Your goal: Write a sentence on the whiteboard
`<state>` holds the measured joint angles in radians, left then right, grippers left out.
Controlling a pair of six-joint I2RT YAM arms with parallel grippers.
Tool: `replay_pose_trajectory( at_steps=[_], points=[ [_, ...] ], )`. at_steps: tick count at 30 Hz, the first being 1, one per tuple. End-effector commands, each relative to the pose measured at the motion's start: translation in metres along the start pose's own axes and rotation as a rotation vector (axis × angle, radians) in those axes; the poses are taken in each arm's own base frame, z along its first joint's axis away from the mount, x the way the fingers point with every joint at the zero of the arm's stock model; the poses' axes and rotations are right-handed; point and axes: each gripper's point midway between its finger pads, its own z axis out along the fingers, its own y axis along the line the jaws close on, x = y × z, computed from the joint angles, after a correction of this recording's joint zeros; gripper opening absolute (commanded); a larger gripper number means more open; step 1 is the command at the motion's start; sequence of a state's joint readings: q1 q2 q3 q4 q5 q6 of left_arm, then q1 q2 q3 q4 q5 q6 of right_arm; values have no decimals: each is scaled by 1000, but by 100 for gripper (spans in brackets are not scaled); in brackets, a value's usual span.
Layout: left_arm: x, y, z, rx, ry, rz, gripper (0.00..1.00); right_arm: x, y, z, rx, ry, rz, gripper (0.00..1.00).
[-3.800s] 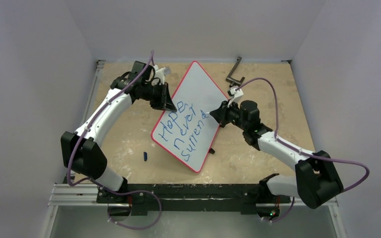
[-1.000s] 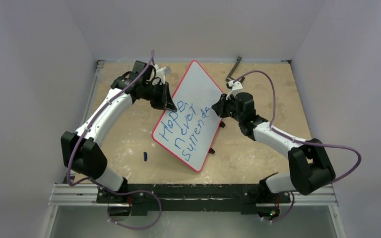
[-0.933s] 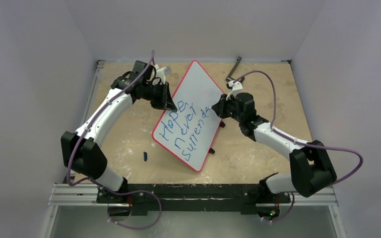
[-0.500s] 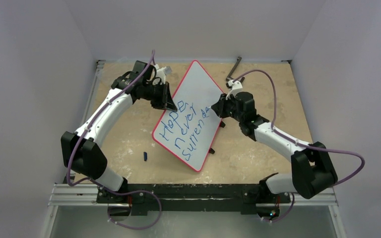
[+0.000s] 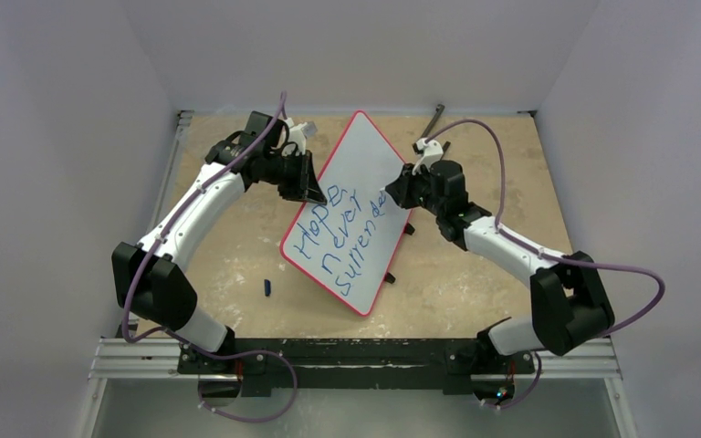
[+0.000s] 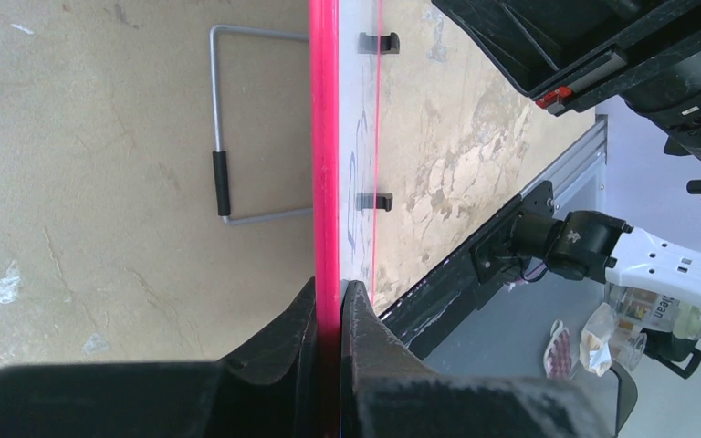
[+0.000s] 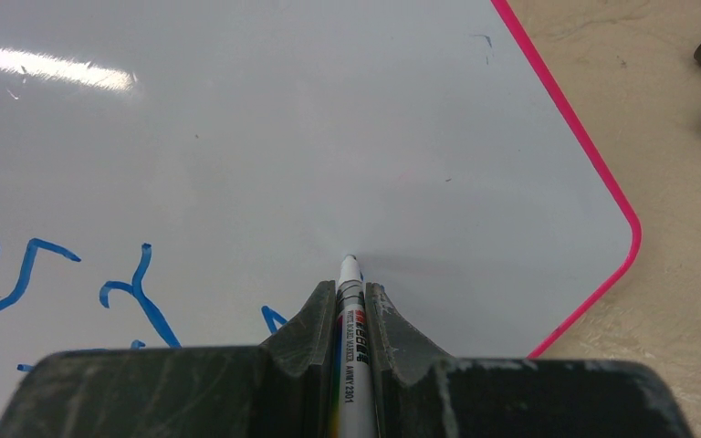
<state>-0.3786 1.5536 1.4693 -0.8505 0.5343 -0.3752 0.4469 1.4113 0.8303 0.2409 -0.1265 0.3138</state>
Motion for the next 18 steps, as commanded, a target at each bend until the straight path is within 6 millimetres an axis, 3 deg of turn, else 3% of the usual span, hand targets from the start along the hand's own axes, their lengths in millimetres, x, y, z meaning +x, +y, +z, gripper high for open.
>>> replay_pose_trajectory(
  at_steps=[1,18],
  points=[
    [4,26,4,-149,9,129,0,-19,10,6,-33,-43,-9,0],
    [5,26,5,-153,10,133,0,31,-14,-3,24,30,7,0]
  ],
)
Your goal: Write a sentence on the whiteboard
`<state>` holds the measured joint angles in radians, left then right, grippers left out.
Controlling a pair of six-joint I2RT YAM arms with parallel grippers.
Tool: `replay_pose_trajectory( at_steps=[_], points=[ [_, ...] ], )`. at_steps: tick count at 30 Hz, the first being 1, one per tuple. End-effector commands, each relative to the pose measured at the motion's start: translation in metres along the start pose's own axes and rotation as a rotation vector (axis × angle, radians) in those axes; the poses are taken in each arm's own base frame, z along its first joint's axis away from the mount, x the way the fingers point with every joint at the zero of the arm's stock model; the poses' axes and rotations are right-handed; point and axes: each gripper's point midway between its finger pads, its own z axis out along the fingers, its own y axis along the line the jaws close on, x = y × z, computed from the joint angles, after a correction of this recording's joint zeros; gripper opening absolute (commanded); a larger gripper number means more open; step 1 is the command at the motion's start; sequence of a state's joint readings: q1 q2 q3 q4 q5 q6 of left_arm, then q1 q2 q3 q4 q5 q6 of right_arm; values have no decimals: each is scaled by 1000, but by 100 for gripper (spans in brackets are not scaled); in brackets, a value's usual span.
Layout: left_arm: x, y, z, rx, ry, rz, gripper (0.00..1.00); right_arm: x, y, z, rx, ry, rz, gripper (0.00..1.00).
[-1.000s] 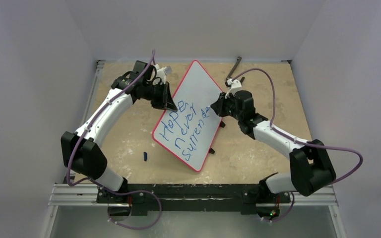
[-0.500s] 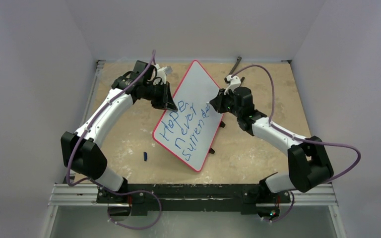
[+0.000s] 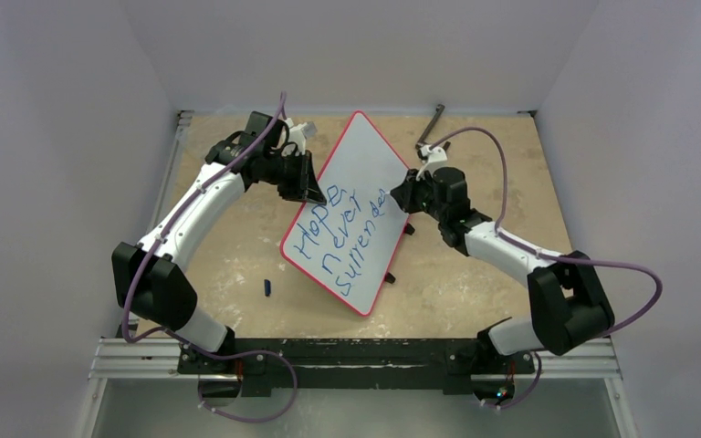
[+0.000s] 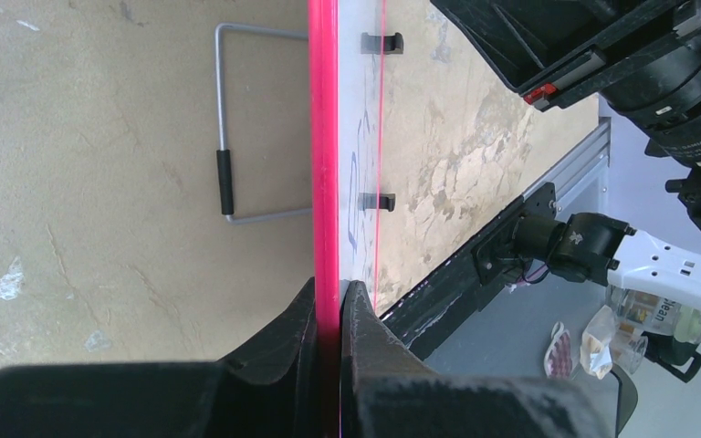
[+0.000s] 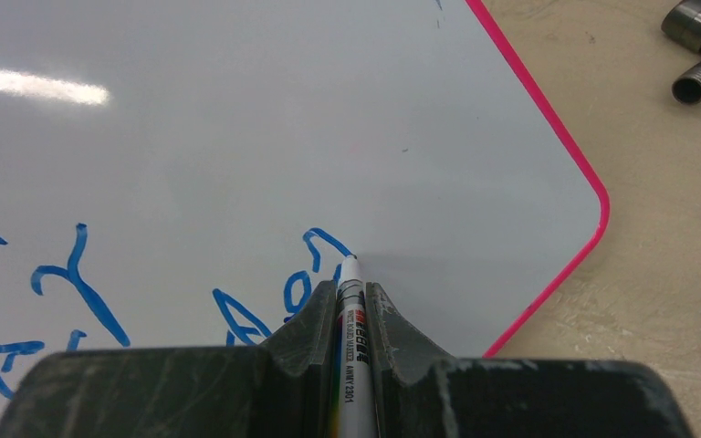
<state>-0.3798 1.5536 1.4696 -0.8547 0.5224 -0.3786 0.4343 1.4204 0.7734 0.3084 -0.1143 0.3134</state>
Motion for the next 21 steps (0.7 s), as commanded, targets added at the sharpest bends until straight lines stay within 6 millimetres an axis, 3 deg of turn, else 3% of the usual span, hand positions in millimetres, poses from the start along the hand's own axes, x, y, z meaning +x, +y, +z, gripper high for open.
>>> replay_pose_trajectory(
  at_steps=[1,9,21],
  points=[
    [4,24,4,-140,9,139,0,21,-3,-6,6,42,4,0],
    [5,23,5,-142,11,142,0,20,-3,-10,5,39,6,0],
    [6,24,6,-147,14,145,0,-12,11,-4,-34,-2,0,0]
  ],
)
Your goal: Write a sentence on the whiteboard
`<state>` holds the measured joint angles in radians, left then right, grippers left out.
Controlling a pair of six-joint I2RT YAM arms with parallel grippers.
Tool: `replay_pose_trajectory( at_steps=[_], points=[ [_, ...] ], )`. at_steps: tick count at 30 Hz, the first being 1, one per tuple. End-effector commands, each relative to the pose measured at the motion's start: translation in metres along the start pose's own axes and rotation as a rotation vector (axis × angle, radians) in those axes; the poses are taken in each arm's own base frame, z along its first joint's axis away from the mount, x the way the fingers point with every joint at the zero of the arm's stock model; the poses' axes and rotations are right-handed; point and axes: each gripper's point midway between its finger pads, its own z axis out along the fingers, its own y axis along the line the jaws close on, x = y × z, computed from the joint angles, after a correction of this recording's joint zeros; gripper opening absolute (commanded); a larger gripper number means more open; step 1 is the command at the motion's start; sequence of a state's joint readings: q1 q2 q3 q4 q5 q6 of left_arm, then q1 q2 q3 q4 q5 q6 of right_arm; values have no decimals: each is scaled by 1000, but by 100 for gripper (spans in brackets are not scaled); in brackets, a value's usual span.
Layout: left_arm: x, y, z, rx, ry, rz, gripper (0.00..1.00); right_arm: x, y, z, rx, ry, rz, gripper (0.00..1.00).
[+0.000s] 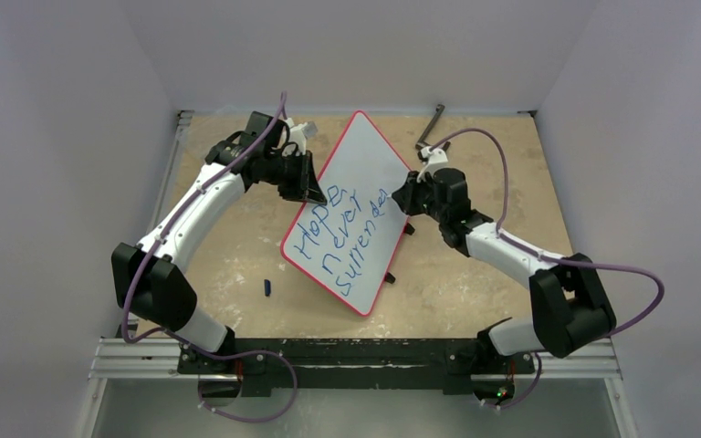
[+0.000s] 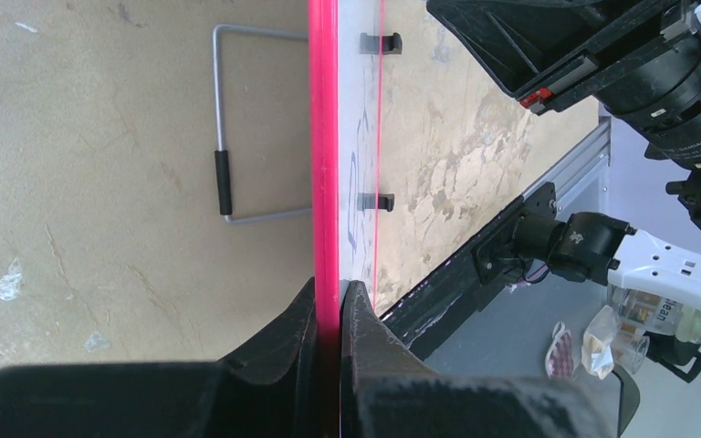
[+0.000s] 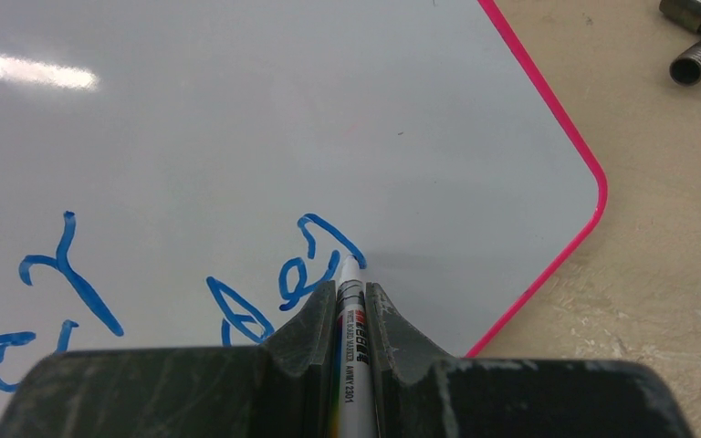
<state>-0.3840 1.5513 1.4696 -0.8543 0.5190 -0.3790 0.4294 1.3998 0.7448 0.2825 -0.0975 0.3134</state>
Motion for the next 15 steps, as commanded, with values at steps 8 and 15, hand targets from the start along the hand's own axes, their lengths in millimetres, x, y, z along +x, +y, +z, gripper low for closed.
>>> replay_pose_trajectory(
  at_steps=[8,15],
  points=[
    [6,25,5,-152,12,146,0,-36,23,10,-69,-41,-6,0],
    [6,24,5,-154,15,148,0,-44,22,18,-55,-47,-5,0]
  ],
)
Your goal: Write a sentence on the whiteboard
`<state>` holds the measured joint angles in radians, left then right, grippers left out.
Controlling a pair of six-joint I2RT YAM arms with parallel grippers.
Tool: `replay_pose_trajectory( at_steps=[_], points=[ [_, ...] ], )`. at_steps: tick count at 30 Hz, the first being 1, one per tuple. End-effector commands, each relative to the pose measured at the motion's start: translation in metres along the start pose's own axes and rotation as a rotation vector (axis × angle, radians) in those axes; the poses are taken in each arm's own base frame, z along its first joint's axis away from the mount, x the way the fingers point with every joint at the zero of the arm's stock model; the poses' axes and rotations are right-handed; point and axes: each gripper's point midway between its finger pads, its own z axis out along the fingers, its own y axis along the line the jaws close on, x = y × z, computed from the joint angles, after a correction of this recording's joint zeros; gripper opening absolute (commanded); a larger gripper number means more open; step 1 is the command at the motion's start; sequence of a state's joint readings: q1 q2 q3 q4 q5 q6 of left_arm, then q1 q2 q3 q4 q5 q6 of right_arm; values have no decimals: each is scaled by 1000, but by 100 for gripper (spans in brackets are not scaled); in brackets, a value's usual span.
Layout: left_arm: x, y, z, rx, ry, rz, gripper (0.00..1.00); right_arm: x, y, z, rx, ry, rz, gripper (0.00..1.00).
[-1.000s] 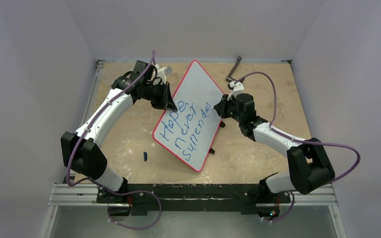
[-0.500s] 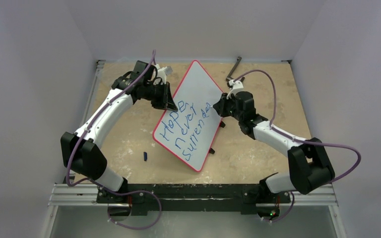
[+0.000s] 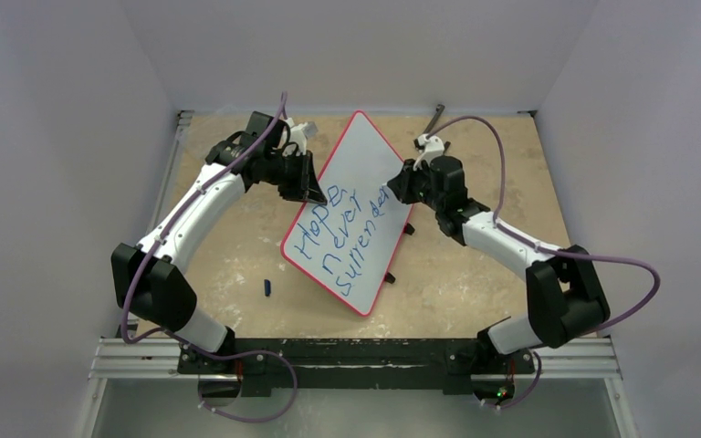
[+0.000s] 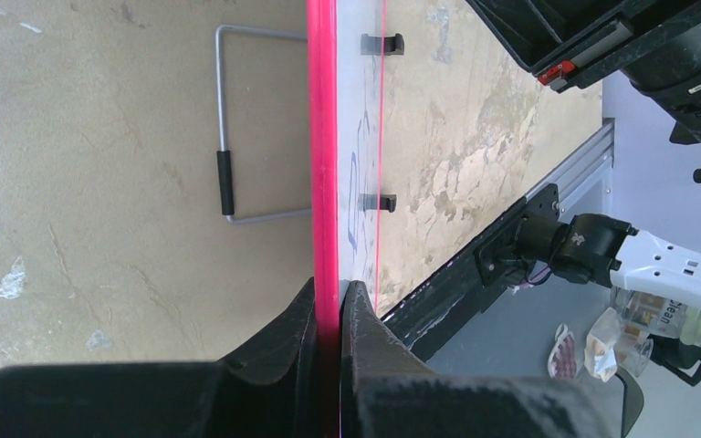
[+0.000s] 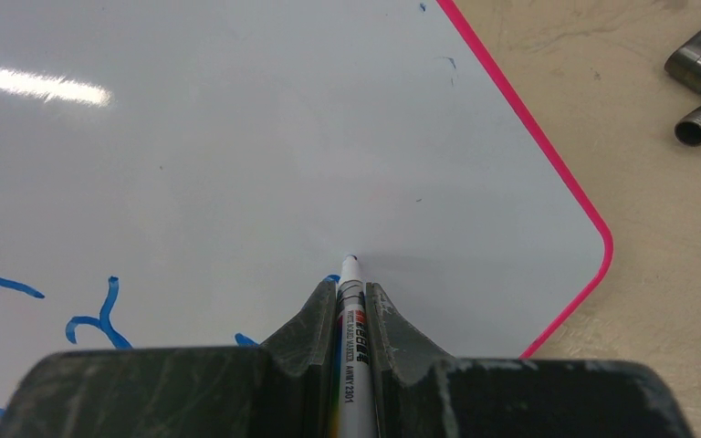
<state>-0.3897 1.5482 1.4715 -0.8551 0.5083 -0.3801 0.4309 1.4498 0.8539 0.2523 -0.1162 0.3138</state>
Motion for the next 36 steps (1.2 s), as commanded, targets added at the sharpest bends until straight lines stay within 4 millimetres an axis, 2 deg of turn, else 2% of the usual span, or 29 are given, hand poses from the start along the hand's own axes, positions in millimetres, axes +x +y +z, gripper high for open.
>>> replay_pose_trajectory(
  at_steps=[1,8,18,23,36],
  points=[
    [7,25,6,-146,19,143,0,-17,10,8,-25,-24,-1,0],
    [7,24,7,-139,21,141,0,-23,9,8,-11,-28,-3,0],
    [7,26,6,-149,19,140,0,-44,10,-17,13,-84,-20,0],
    [7,25,5,-150,17,141,0,-48,2,-23,42,-98,-26,0],
    [7,25,3,-155,12,143,0,-47,-19,-13,65,-88,1,0]
  ],
)
